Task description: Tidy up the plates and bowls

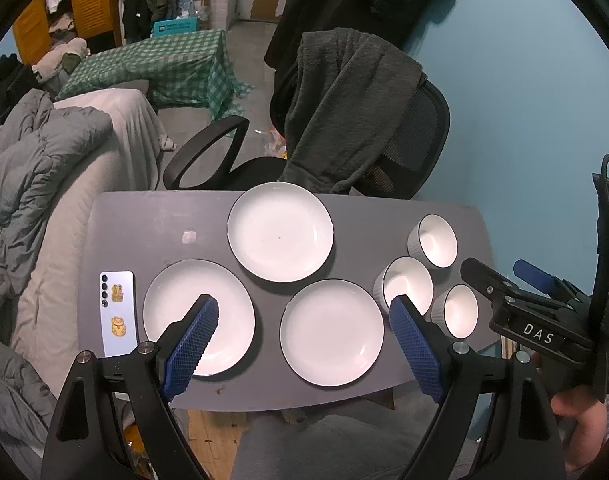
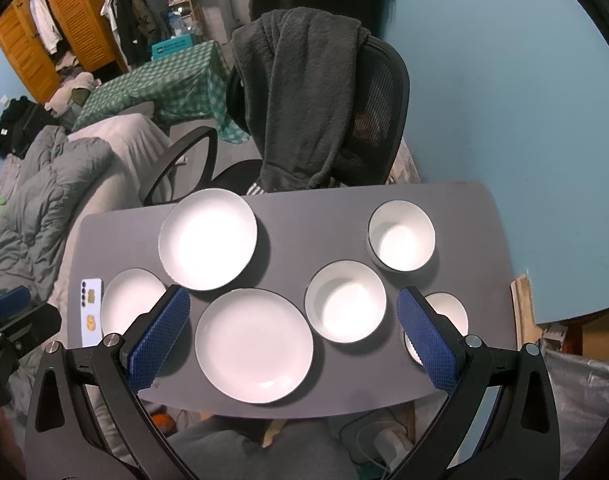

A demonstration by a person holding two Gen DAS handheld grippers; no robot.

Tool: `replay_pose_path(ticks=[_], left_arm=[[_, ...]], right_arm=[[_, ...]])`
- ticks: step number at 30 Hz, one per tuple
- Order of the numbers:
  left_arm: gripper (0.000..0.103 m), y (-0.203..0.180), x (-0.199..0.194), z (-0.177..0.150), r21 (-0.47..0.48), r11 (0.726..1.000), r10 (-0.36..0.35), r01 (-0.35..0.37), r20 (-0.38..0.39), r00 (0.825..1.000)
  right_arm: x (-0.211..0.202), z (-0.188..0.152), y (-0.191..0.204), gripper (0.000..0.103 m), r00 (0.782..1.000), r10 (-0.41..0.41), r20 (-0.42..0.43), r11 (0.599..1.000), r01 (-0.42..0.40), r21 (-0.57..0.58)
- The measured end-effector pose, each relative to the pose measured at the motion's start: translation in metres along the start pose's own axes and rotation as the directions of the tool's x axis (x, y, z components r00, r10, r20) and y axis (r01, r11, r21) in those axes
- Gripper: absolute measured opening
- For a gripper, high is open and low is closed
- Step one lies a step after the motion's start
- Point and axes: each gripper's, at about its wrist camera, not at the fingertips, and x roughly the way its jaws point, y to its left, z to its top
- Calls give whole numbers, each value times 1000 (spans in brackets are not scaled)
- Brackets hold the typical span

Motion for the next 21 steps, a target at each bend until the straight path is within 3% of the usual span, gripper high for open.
replay_pose_path(ticks=[21], left_arm=[[89,-2,4,3,1,1000,-21,21,-9,1000]], right_arm=[[1,-1,4,101,1000,2,-1,1000,-2,-2]])
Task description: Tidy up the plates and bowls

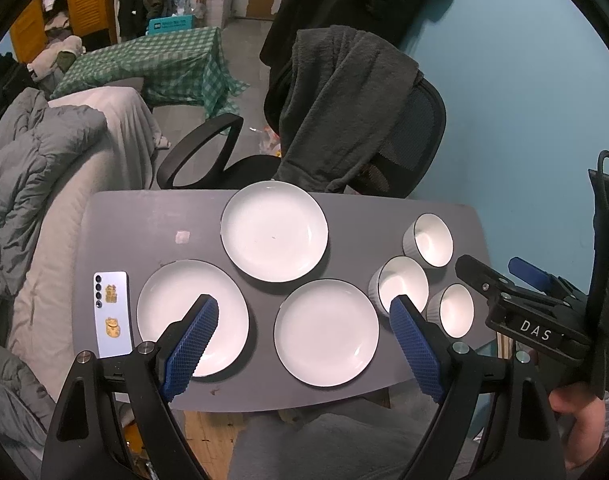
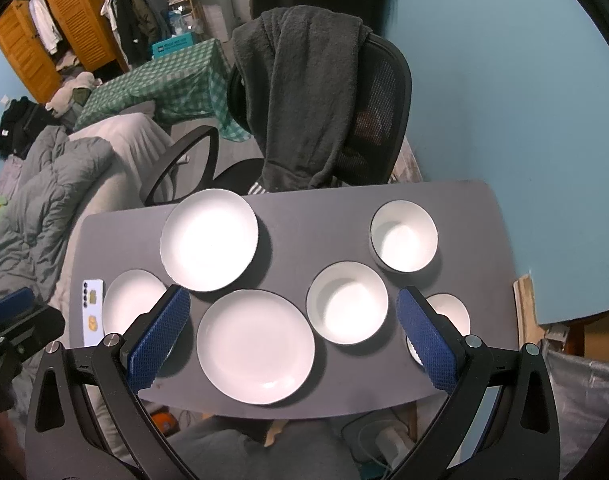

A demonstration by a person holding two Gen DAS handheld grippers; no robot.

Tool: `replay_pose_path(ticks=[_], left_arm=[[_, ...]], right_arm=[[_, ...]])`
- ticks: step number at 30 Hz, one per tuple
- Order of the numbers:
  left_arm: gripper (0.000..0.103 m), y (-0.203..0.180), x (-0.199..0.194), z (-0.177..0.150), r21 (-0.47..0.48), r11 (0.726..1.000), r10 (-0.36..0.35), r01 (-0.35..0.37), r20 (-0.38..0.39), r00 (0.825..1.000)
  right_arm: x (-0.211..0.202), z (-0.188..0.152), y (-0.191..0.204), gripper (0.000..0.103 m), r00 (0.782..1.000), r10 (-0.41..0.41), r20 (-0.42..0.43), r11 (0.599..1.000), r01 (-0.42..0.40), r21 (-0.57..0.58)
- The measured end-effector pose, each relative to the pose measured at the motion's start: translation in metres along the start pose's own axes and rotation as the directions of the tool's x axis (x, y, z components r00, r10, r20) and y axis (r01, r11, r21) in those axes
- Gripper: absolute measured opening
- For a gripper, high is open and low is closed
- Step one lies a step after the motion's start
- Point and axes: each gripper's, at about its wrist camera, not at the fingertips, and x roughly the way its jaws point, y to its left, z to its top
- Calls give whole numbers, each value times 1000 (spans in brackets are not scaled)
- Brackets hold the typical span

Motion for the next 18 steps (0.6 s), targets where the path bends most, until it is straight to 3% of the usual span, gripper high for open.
replay_pose_path(ticks=[18], left_arm=[[89,-2,0,-2,0,1000,-5,5,-1,1000]], right_arm=[[2,-1,2,101,1000,6,-5,1000,-6,-7]])
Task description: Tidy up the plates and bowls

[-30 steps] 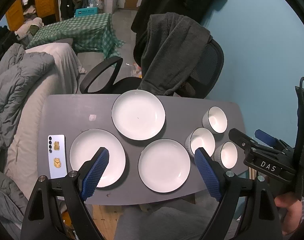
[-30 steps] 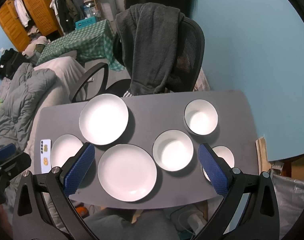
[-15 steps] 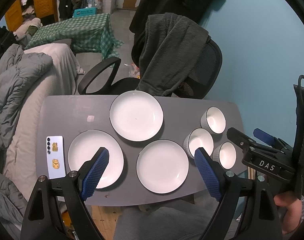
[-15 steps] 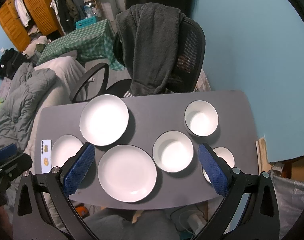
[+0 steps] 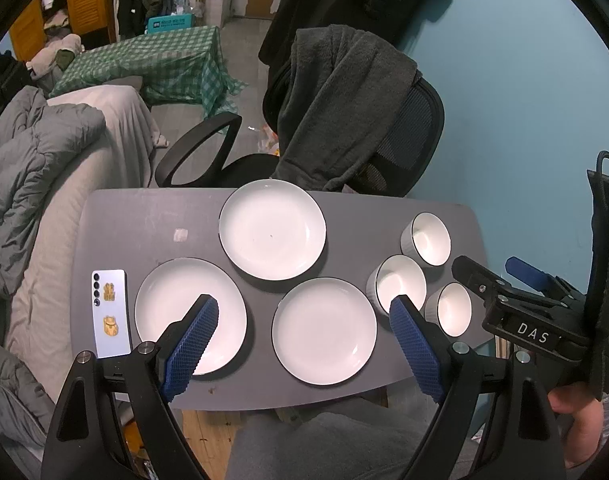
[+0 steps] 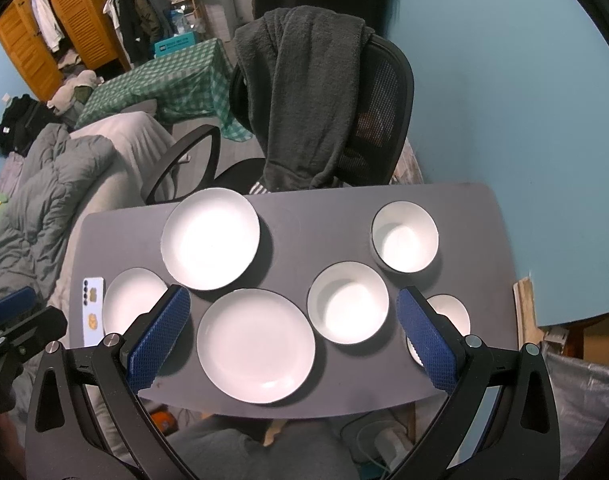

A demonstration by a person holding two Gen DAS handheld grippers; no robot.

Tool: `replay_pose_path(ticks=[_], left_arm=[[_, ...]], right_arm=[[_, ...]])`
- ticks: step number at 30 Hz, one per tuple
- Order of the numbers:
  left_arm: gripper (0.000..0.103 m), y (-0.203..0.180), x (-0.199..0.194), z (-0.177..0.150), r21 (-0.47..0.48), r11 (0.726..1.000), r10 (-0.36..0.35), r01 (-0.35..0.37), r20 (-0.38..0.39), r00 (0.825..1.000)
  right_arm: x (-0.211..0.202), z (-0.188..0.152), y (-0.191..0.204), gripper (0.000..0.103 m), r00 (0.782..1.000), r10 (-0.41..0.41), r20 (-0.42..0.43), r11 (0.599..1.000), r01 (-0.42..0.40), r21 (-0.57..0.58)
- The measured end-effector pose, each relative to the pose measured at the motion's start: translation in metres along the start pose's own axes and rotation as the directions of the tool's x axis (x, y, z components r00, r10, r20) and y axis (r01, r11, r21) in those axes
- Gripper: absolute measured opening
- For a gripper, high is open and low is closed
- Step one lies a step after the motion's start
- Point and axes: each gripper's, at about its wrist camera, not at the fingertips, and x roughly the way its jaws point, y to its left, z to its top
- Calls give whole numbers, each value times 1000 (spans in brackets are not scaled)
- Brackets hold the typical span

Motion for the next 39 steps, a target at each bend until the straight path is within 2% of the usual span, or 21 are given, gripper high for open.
replay_pose_path(ticks=[28,34,39], left_arm=[[89,11,-4,-4,17,1000,-11,11,8,1000],[89,22,5,1,64,998,-11,10,9,1000],[89,29,23,8,127,991,-42,43,-10,999]], right_arm=[[-1,2,10,101,1000,-4,-7,1000,4,-7],[7,1,6,101,1000,-21,-18,1000,22,8],[21,-6,-1,101,998,-46,-34,998,47,32]])
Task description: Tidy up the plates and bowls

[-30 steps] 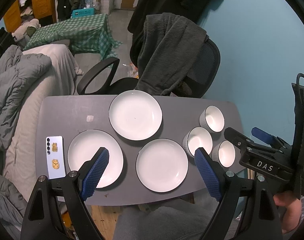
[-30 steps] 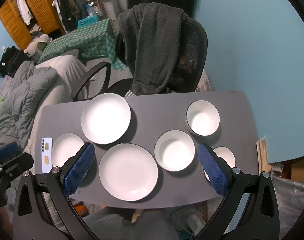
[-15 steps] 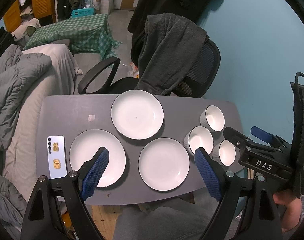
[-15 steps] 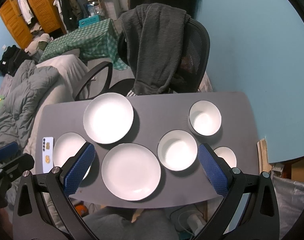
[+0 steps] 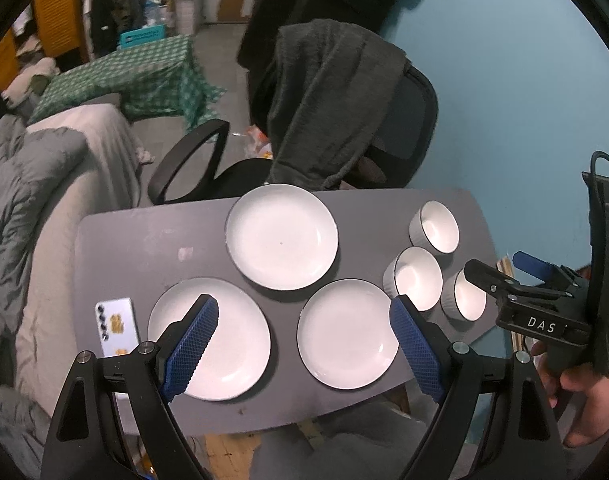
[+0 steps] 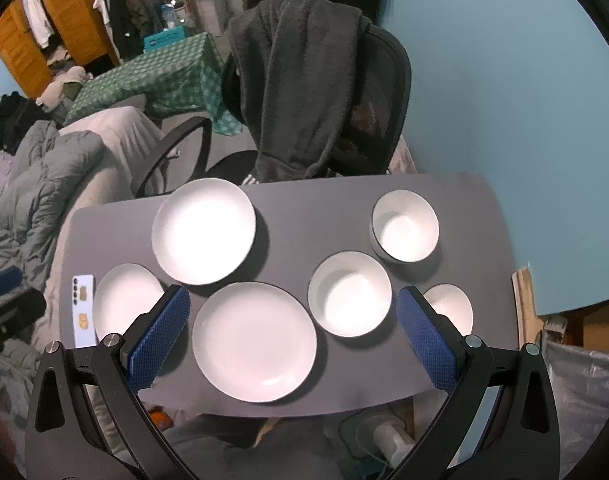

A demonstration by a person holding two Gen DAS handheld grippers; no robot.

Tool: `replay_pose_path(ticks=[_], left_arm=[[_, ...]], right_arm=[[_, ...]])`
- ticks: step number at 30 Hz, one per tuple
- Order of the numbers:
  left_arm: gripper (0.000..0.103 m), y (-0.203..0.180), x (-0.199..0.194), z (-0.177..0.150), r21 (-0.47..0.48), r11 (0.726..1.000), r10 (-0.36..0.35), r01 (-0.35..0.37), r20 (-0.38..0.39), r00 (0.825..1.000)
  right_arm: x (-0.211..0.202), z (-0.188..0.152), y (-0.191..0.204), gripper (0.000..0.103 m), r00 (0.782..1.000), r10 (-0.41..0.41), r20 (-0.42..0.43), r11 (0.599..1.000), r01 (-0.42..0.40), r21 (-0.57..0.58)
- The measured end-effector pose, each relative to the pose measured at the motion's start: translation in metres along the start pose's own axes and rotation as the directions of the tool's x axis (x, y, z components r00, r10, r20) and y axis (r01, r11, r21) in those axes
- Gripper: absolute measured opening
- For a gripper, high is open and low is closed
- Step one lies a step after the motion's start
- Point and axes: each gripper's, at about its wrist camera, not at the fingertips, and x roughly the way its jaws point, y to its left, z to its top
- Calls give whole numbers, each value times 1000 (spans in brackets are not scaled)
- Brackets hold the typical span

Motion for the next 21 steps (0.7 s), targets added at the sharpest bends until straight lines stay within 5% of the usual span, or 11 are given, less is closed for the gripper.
replay_pose_path(ticks=[9,21], left_arm=[[89,-1,54,-7,172,983,-57,67,-66,996],[89,-3,126,-37,215,967,-94,138,-204,975]], right_arm=[[33,-23,-25,101,999,0,-37,995,4,104],[78,-71,-56,101,992,59,-111,962,-26,273]])
